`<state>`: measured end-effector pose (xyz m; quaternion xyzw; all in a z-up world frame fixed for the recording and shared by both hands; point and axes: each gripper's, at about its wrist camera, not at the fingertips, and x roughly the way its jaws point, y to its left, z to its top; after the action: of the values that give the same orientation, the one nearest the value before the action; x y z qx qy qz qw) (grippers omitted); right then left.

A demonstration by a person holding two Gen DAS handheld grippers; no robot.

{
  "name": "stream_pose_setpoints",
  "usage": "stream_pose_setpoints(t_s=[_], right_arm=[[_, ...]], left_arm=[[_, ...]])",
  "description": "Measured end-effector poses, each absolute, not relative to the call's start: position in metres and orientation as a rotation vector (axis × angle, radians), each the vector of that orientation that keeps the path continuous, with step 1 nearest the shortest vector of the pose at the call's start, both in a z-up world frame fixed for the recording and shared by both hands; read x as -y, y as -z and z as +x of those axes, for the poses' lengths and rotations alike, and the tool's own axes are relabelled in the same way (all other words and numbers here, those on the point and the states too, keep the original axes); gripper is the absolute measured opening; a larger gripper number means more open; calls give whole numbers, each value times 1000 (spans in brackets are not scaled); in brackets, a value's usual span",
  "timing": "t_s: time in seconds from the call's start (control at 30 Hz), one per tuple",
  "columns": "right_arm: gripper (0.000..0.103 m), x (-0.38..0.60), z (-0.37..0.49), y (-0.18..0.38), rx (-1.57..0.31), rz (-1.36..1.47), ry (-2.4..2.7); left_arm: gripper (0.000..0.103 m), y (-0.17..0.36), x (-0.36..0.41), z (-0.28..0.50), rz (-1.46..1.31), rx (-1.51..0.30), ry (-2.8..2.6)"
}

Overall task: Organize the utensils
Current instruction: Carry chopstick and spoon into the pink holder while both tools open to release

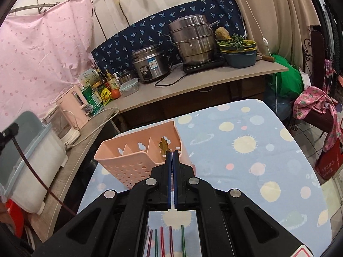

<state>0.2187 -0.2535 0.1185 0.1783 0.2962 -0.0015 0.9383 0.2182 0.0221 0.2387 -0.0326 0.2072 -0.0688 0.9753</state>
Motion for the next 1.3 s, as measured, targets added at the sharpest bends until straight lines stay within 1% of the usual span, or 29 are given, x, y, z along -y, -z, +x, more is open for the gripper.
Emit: stream_pose_setpoints(t_s=[0.17, 0.4, 0.53, 0.8, 0.93, 1.1, 1.13, 1.2, 1.23, 1.27, 1.3], right_arm=[[2, 249, 247, -110, -640, 348, -1], [2, 249, 267, -96, -679, 350, -9], [2, 252, 270, -91, -685, 353, -5], [2, 251, 275, -90, -680, 354, -6], [2, 249, 274, -91, -679, 359, -6], [3, 247, 274, -91, -678, 358, -4], [3, 246, 274, -92, -676, 358, -3], [8, 245, 272, -94, -662, 361, 1], [9, 244, 270, -95, -657, 359, 4], [12, 244, 268, -97, -650, 357, 8], [16, 244, 267, -99, -644, 357, 9]], left_arm=[[7, -275, -12, 235, -109, -296, 154], [7, -287, 3, 268, -158, -216, 172], [7, -273, 11, 286, -157, -219, 173], [7, -222, 14, 314, -159, -350, 155], [7, -202, 8, 319, -172, -403, 145], [7, -188, 3, 314, -169, -420, 141], [8, -187, 3, 313, -169, -424, 141], [20, -184, 1, 311, -177, -436, 136], [31, -184, -1, 310, -183, -435, 134], [39, -183, -3, 308, -186, -433, 127], [41, -183, -4, 305, -186, -429, 122]])
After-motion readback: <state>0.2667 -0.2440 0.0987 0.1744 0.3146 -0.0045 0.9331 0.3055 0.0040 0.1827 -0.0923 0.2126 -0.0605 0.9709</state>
